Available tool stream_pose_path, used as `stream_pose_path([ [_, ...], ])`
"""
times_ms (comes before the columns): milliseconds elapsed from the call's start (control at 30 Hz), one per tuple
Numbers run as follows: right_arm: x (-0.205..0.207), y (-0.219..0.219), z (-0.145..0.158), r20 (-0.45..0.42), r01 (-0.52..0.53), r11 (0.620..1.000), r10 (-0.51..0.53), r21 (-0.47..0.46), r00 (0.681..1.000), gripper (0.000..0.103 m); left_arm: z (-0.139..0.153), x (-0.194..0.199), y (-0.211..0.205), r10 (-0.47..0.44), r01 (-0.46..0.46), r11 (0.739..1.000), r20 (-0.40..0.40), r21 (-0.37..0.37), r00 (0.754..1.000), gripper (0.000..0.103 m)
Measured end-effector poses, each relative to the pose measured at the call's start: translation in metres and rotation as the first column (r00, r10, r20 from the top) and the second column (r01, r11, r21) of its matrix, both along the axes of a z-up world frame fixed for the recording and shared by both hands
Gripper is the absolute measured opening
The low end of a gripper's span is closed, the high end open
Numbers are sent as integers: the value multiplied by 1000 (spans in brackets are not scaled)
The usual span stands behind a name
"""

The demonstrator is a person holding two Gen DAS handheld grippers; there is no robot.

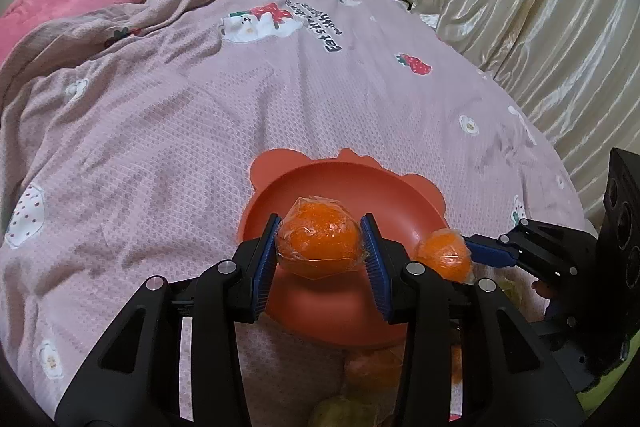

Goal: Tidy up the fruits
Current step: 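Carry both held mandarins up and over the orange plate, then lower the mandarins into the plate and open both grippers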

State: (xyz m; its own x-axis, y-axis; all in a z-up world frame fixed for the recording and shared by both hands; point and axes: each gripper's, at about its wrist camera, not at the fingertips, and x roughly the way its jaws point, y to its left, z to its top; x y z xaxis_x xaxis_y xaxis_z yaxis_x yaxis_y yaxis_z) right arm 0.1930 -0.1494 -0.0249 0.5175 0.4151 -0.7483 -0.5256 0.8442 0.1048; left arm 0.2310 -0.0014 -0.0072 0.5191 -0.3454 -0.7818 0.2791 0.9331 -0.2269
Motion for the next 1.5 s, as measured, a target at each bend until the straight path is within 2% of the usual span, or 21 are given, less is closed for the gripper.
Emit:
stream_pose_path([
  [433,5,5,-6,-19,-20,1000,20,-9,1000,39,-8,2,-3,-2,3,1000,-24,15,1000,32],
  [1200,0,7,-1,-15,-37,999,37,1,999,40,-3,-1,1,7,-7,1000,-11,11,1000,33],
  [1500,-6,-6,5,-4,-4,999,4,37,1000,50,9,-5,6,23,-24,1000,14,5,1000,40],
])
